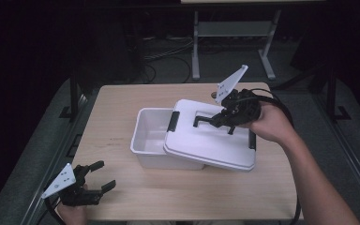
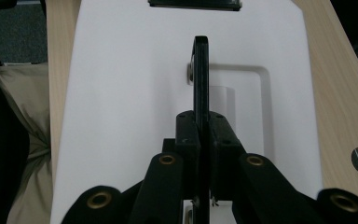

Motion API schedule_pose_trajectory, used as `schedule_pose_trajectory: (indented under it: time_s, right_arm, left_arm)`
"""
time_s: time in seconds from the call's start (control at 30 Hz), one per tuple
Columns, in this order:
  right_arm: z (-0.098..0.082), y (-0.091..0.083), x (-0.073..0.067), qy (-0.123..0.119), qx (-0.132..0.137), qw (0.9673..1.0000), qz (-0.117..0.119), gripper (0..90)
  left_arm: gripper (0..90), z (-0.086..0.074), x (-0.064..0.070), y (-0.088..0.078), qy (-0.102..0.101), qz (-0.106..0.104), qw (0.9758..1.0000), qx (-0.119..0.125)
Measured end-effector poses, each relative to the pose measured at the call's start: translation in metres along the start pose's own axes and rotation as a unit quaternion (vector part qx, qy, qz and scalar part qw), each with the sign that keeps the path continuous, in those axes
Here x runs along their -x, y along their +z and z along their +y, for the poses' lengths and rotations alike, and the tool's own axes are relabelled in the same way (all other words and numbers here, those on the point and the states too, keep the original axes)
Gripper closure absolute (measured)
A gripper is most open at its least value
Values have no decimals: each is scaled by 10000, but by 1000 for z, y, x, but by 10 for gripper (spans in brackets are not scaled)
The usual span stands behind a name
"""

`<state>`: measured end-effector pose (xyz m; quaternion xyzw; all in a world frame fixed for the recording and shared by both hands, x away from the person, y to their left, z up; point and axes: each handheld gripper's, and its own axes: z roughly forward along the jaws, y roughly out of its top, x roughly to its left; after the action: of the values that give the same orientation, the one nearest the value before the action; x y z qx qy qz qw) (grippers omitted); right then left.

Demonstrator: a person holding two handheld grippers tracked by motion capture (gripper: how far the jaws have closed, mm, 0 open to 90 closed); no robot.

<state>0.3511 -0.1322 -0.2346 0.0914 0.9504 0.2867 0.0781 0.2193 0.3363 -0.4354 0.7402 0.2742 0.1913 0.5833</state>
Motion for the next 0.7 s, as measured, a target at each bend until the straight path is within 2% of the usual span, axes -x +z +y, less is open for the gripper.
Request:
schedule_pose_trajectory:
  time_s: [0.7]
  right_arm:
    - [31,14,3,-165,82,9997,157,840]
  left_arm:
    - [157,0,-1,1,-2,-13,10000,20]
